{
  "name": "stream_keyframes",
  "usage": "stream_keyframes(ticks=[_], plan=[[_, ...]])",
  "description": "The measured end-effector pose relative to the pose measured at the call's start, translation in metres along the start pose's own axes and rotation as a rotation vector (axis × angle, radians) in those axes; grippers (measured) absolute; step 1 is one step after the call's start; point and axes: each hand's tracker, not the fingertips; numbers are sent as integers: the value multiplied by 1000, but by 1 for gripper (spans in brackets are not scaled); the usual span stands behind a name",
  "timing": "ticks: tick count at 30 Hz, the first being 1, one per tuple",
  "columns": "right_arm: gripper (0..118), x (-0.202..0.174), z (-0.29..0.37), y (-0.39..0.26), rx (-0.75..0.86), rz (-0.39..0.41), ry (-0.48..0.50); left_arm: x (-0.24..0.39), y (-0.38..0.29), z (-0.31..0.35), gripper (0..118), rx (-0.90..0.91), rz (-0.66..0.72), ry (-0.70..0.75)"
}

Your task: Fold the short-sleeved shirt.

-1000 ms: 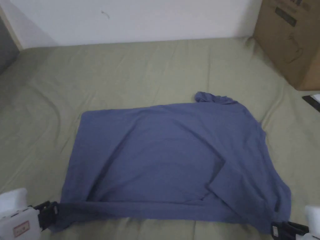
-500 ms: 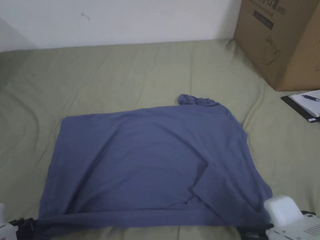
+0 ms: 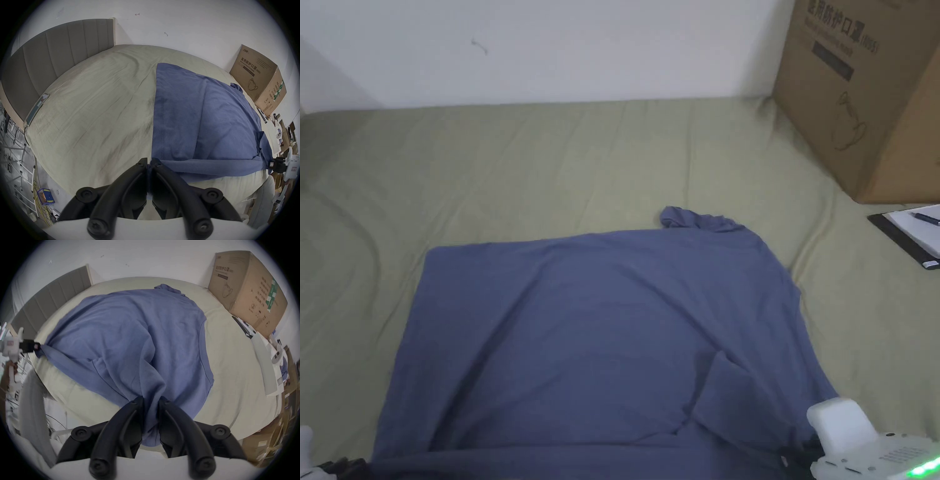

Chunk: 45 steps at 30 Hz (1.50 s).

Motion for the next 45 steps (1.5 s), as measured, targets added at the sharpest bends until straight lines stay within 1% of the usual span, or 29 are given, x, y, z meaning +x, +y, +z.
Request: stream_keyframes(ticks=[3,5,7,13,16,18,19,20,22,23,24,25,26,27,28,29,30,32,33,35,36,37,38,39,40,41,42,43,45], plan=[[18,12,10,4,27,-94,39,2,2,3,3,-4,-21,11],[18,19,17,11,45,-165,86,4,7,6,3,-7,-30,15],[17,28,20,23,72,-212,115,6,16,10,3,2,-40,19],[17,49,7,84,84,-221,80,14,67,5,3,57,-59,26],[17,62,-19,114,56,-236,56,21,96,-25,3,39,-95,39],[17,71,-44,130,21,-261,48,27,111,-52,3,-13,-116,50],[17,73,-58,135,-3,-257,16,30,115,-65,3,-32,-131,58],[17,76,-69,139,-29,-244,-20,32,119,-74,3,-59,-142,70],[17,77,-86,146,-58,-151,-99,35,123,-87,3,-67,-140,72],[17,78,-90,150,-58,-148,-125,35,124,-89,3,-71,-135,77],[17,83,-91,152,-44,-137,-114,33,125,-91,6,-65,-129,72],[18,87,-92,154,-34,-129,-126,31,127,-94,16,-71,-128,75],[18,90,-94,155,-32,-124,-169,31,129,-95,36,-76,-124,90],[20,92,-94,156,-43,-125,-193,29,130,-94,71,-74,-127,126],[27,96,-92,156,-43,-130,-177,27,131,-94,95,-77,-124,135],[39,99,-86,154,-33,-140,-161,24,131,-89,108,-76,-111,131],[57,99,-79,152,-7,-168,-132,20,130,-83,111,-63,-86,108],[92,100,-63,145,47,-218,-76,15,126,-68,111,-22,-23,36],[102,97,-53,141,59,-236,-65,13,124,-59,111,-15,0,11],[99,90,-34,130,112,-241,-21,10,115,-41,111,1,16,-7],[90,85,-26,125,106,-231,-7,9,109,-31,110,1,11,-4],[76,79,-17,119,117,-215,20,9,102,-21,109,4,11,0],[58,73,-8,112,129,-199,22,9,94,-12,103,10,3,-4],[35,66,-1,104,143,-183,19,8,86,-5,82,11,-9,-9],[23,58,4,98,151,-168,16,8,76,3,55,14,-12,-9],[17,50,9,91,145,-169,3,8,68,10,24,12,-16,-10],[8,44,13,83,146,-170,2,7,58,14,7,14,-14,-7],[5,40,15,74,148,-176,15,6,47,16,7,14,-7,1],[0,30,17,61,136,-225,56,2,31,20,6,5,0,0]])
